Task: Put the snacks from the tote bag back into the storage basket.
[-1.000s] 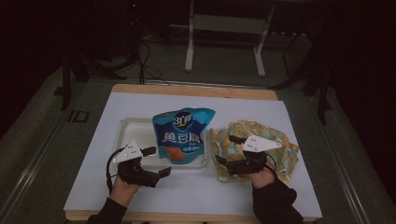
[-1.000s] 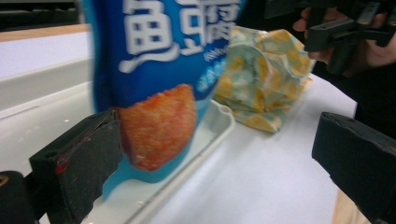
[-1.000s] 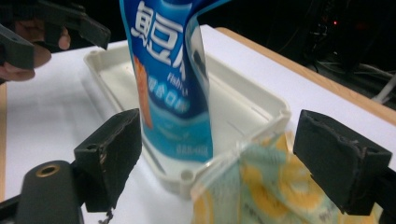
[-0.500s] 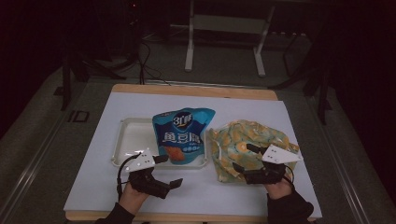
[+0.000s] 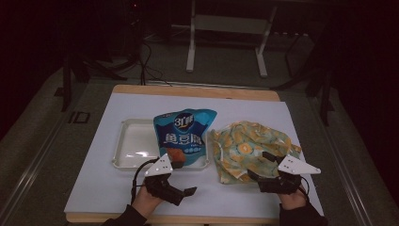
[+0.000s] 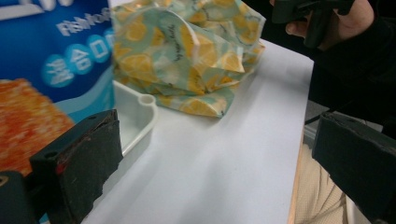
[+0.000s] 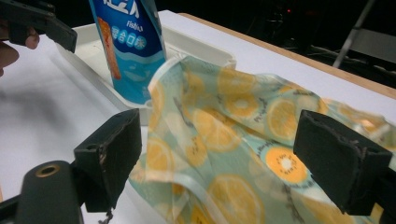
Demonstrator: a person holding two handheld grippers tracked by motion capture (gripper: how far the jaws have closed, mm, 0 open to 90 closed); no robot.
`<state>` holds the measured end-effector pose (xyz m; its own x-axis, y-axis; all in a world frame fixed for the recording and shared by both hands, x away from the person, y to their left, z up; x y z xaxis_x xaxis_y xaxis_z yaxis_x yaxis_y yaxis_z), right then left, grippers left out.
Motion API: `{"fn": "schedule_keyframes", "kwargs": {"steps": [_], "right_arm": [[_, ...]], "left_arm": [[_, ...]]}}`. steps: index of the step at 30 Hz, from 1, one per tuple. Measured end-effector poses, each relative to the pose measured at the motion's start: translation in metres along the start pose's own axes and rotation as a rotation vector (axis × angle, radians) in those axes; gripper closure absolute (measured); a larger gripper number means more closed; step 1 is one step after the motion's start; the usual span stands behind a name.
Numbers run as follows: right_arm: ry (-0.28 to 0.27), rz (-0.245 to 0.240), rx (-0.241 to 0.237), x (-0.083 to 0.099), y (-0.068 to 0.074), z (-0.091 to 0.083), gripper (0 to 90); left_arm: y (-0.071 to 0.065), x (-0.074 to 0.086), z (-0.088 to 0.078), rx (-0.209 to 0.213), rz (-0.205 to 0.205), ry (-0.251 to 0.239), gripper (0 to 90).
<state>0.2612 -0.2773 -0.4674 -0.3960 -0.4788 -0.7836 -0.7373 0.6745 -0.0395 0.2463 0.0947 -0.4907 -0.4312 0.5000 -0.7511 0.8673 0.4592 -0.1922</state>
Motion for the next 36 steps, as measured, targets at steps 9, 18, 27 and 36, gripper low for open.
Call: {"fn": "schedule_keyframes", "kwargs": {"steps": [9,18,27,36], "right_arm": [[0.011,0.021,0.062,0.020,-0.005,-0.011,14.9],[0.007,0.046,0.101,0.033,-0.011,-0.018,15.0],[-0.029,0.095,0.150,0.044,-0.019,-0.028,14.9],[-0.041,0.103,0.153,0.044,-0.018,-0.028,15.0]], "left_arm": [[-0.002,-0.008,0.016,0.023,0.030,0.015,2.1],[-0.004,-0.015,0.029,0.041,0.056,0.020,2.1],[-0.006,-0.015,0.038,0.050,0.075,0.027,2.1],[-0.002,-0.010,0.033,0.021,0.052,-0.009,2.1]]}}
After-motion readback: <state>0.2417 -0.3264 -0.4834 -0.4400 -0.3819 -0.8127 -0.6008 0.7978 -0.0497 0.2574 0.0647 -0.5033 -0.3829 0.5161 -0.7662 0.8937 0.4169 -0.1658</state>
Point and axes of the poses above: each handheld gripper's, and its own axes: z roughly forward along the jaws, x roughly out of its underside, y roughly to its left, the point moved 1 cm from there along z, roughly forward along the jaws, and after that the axes turned 15 degrees about y, right-handed, at the moved point
